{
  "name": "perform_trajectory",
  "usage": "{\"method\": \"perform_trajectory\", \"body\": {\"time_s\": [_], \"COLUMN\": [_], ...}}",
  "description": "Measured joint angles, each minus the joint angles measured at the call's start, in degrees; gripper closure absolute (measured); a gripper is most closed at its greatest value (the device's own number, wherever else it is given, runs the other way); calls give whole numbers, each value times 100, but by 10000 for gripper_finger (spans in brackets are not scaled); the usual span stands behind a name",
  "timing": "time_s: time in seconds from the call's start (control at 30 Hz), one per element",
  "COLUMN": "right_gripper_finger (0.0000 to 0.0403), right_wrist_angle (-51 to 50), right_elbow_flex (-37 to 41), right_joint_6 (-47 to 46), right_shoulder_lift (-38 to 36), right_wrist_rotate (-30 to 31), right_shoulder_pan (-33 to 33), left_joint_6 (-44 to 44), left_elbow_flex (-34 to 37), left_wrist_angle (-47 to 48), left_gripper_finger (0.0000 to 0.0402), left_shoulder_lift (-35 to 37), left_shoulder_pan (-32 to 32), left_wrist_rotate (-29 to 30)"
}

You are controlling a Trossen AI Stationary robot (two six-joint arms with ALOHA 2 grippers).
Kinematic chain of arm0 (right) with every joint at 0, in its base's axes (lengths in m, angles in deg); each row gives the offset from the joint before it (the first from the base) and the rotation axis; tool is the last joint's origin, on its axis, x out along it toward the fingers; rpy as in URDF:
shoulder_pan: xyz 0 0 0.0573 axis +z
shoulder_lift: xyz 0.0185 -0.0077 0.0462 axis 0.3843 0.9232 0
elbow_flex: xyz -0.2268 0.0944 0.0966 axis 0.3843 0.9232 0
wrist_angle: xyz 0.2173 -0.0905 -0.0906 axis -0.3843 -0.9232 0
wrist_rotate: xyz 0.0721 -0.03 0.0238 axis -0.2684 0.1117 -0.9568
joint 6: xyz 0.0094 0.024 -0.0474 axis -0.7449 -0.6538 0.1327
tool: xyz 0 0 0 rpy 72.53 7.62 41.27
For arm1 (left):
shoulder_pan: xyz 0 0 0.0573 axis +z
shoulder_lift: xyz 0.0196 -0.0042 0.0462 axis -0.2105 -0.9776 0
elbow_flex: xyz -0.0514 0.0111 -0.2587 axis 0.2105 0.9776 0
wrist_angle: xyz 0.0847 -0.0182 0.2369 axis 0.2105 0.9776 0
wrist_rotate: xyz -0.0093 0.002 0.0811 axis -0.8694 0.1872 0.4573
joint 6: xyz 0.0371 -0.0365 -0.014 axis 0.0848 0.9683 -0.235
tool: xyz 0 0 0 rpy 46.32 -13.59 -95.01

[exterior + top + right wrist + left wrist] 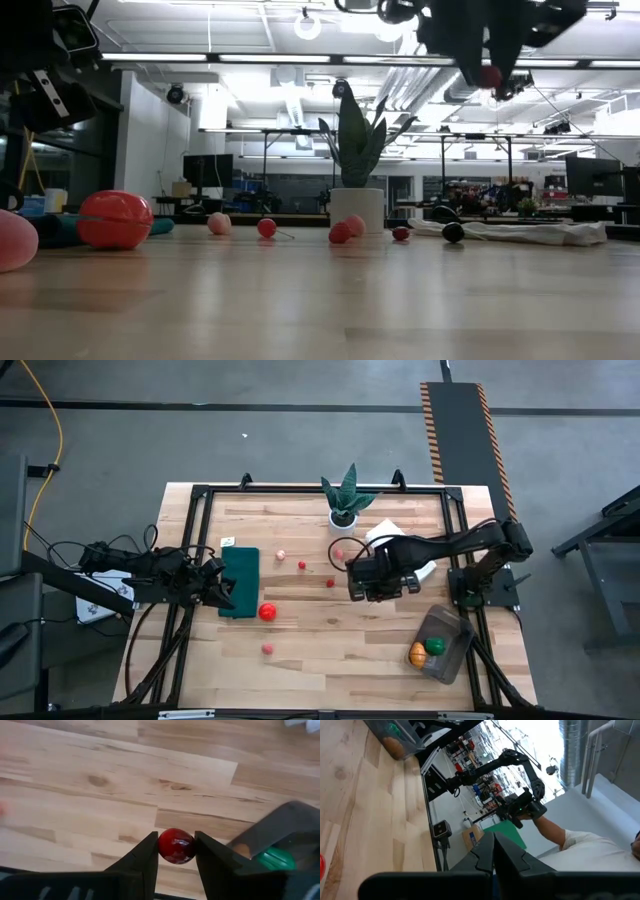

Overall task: Pick and placing Produce into tupperware
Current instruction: Put the bottom red cherry into the black bin

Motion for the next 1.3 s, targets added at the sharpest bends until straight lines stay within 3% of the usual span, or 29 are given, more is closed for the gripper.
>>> {"method": "perform_trajectory", "body": {"time_s": [0.4,0.6,0.77,1.3], "right_gripper_finger": [296,296,296,296], "right_wrist_angle": [-1622,-1622,-1631,-1627], "right_elbow_flex": [-1358,-1911,-1996,-1995], "right_joint_6": [134,122,-69,-659], "right_shoulder_lift": [0,-122,-298,-377], "right_wrist_rotate": [325,732,929,707], "right_shoulder_pan": [-9,-36,-39,497], "left_joint_6": [-1,-1,-1,-1], "left_elbow_flex": [-1,1,-1,-1], "left_wrist_angle": [-2,-3,-7,-11], "left_gripper_finger": [401,401,401,401], "left_shoulder_lift": [-2,-2,-2,-2], "left_shoulder_pan": [-2,0,0,0], "left_wrist_rotate": [-1,1,-47,-86]}}
